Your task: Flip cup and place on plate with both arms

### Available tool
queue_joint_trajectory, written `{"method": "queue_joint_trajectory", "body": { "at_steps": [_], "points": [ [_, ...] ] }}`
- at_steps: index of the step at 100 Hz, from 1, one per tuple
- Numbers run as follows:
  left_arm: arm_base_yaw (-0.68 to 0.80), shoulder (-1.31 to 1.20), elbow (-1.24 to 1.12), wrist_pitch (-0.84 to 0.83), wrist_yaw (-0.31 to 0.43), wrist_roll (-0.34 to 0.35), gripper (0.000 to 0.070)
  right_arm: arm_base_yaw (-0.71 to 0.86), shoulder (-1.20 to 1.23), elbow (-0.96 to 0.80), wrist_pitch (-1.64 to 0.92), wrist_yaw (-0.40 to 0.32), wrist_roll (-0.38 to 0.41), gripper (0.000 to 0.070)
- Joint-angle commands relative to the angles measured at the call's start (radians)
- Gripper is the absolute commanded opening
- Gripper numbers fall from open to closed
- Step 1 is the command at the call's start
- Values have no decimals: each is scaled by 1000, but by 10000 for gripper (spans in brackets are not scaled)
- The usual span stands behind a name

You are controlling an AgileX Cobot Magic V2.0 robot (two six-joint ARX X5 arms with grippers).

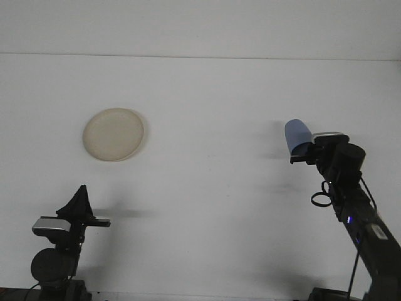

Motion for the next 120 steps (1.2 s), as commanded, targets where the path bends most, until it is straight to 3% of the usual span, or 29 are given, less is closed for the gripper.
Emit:
{"method": "queue_joint_trajectory", "body": {
  "at_steps": [1, 12, 24, 51, 77, 120],
  "points": [
    [1, -1, -19, 10, 1, 8, 11, 30, -103, 13, -107, 50, 74, 0],
    [1, -1, -19, 10, 1, 8, 11, 102, -259, 69, -360, 110, 140, 0],
    [1, -1, -19, 10, 1, 8, 11, 190, -354, 189, -651, 109, 185, 0],
    [1, -1, -19, 10, 2, 8, 12, 435, -288, 533, -1178, 113, 330, 0],
    [1, -1, -19, 10, 2, 8, 11, 670, -80, 690, -1358, 160, 396, 0],
    [1, -1, -19, 10, 2, 8, 11, 899, 319, 882, -1507, 158, 364, 0]
  ]
}}
